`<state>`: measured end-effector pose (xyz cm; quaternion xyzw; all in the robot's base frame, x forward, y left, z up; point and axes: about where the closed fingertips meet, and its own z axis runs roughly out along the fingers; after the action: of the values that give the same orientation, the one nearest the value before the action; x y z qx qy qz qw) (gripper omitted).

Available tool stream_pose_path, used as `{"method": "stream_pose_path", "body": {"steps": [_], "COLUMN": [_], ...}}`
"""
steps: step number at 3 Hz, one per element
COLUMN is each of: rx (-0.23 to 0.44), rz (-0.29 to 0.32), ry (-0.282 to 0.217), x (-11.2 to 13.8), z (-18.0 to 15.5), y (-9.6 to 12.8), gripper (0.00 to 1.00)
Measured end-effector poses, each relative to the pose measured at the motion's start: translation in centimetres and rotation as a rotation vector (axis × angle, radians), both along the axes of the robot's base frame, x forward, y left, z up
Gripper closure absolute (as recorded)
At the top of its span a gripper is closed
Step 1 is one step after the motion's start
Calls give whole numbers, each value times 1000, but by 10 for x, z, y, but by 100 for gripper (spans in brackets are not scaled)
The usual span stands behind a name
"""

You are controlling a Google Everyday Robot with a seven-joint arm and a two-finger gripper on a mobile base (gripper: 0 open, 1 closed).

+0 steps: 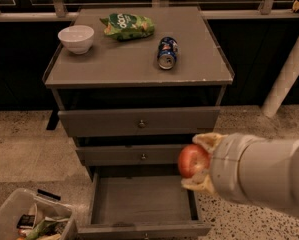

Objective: Place apple into bottom drawer

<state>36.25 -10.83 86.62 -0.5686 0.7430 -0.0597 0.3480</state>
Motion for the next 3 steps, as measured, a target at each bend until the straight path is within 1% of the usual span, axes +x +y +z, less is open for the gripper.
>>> {"method": "stream_pose_path", "body": {"steps": [1,2,3], "rx": [114,169,181], "rz": [60,81,81], "ry": [94,240,314], "x": [-8,-38,-62], "z": [-109,-227,-280], "y": [27,40,40], "gripper": [100,100,100]}}
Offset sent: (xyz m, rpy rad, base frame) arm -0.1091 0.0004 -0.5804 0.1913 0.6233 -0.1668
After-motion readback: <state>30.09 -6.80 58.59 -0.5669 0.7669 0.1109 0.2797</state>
